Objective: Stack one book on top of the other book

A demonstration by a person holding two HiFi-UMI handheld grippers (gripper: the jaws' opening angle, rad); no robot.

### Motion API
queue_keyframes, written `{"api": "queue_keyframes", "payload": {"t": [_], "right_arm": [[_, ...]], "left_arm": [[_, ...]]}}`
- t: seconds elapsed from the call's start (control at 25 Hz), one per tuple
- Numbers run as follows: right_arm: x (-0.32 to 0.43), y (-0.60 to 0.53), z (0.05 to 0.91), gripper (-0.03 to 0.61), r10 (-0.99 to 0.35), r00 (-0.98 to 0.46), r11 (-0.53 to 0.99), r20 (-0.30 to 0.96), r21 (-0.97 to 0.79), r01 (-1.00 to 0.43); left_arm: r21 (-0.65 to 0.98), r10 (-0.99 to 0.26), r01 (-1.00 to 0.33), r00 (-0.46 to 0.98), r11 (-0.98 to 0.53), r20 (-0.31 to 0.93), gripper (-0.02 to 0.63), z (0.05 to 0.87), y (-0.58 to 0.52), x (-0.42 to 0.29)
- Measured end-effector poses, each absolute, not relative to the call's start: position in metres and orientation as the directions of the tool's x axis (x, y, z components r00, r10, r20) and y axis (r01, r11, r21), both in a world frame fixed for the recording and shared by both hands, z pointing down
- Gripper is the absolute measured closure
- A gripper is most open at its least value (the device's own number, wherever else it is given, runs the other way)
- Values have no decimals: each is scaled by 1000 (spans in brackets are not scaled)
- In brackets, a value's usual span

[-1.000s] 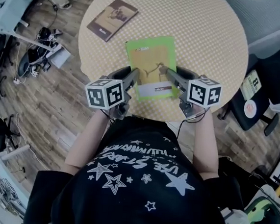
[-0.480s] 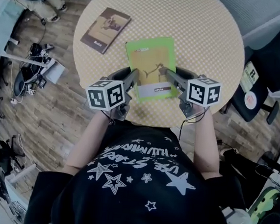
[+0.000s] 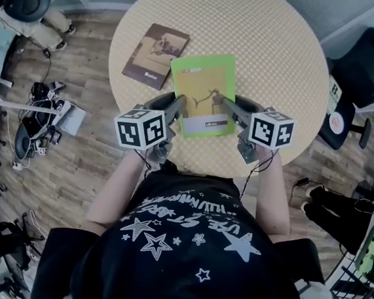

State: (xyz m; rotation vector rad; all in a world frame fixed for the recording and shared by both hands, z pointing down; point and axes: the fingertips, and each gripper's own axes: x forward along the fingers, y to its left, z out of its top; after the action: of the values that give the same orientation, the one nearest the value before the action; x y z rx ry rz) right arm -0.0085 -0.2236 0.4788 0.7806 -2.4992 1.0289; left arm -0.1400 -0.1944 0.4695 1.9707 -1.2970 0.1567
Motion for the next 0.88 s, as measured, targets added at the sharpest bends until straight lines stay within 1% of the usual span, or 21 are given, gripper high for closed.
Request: {"api": "queue_keyframes", "payload": {"t": [0.2,0.36,0.64,0.88], "right_arm": [[-49,-206,470,436,-415,-776,573,475,-526,-628],[-61,-188,464,436,-460,-752,548,472,-515,-659],[-61,-165,465,436,-480,-735,515,478,-525,-678],[-48,-163,459,436,-482,-749,519,454,-541,-662]], "left_arm": [[538,-722,-809,518,-238,459,491,465,-183,-182],[546,-700,-788,560,-285,444,491,462,-172,-196],[531,-680,-778,590,-335,435,491,456,-160,-196],[509,-695,-795,570,-331,439,491,450,-156,-183]]}}
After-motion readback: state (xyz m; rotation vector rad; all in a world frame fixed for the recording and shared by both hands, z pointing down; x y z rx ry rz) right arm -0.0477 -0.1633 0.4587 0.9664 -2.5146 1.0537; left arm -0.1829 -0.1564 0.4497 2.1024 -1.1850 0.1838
